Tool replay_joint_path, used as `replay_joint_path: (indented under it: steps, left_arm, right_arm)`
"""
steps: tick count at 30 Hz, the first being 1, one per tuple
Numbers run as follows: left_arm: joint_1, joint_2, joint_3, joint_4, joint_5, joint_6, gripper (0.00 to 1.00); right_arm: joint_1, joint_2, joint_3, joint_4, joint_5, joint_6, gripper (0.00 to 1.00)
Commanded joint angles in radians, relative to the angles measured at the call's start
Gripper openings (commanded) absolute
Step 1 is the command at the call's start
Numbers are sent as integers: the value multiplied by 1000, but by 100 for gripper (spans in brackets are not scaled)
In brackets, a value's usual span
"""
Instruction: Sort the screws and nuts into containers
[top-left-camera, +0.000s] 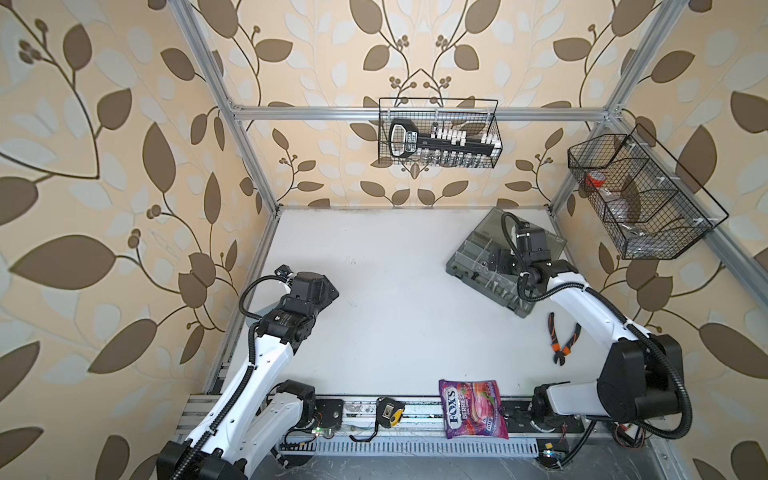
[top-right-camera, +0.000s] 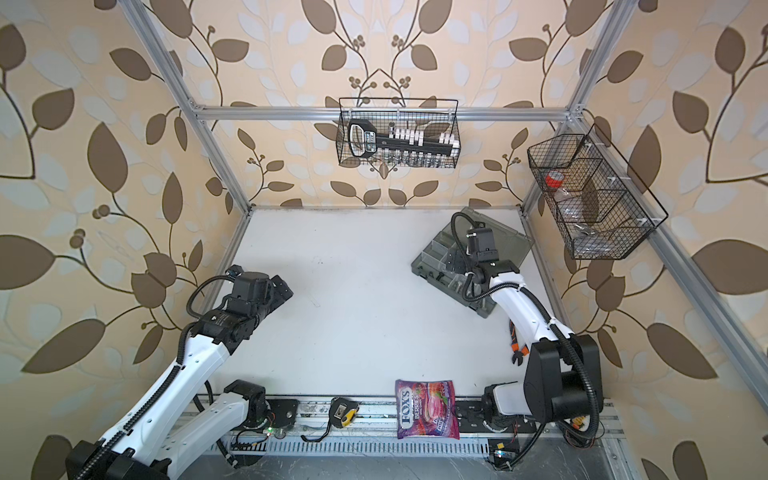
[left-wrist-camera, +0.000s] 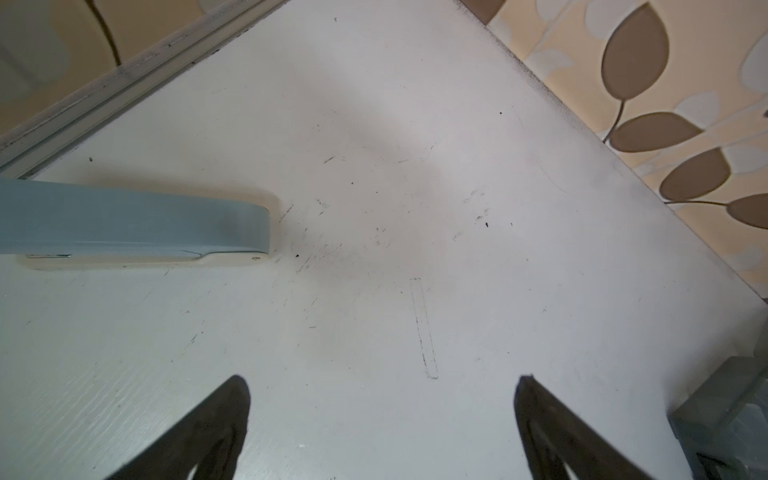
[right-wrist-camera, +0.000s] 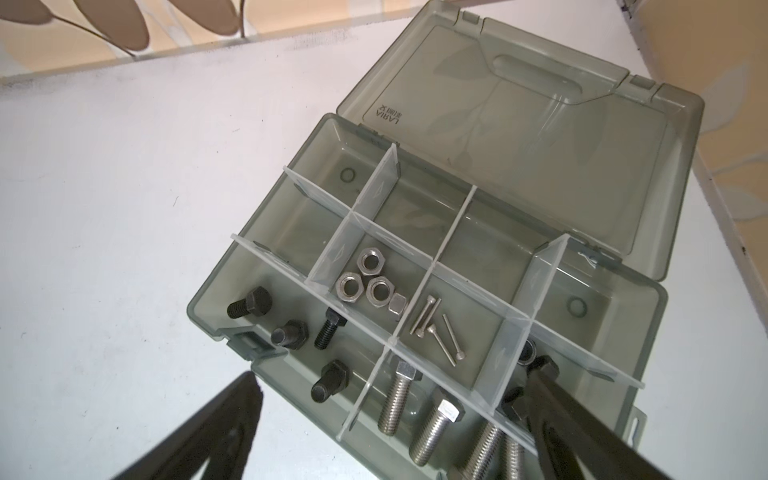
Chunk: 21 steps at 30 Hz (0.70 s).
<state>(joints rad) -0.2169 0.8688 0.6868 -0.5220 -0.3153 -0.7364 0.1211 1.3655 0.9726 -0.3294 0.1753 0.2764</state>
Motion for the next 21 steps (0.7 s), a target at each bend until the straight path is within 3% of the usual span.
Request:
replay_joint_path:
  steps: [1,11,17,21]
  left_arm:
    - [-3,14,33,80,22,64,99]
    - [-6,6,-114,417,4,228,99]
    - [-5,-49,-310,789,-66,430,99]
    - [-3,-7,-370,950,-102,589,99]
  right_arm:
    - [-5,-53,-70,128,71,19,100]
    - [-5,-267,-405,569,131,-96,100]
    - [-5,-274,-489,688,159,-117,100]
    - [-5,-273,-569,828,160,-146,100]
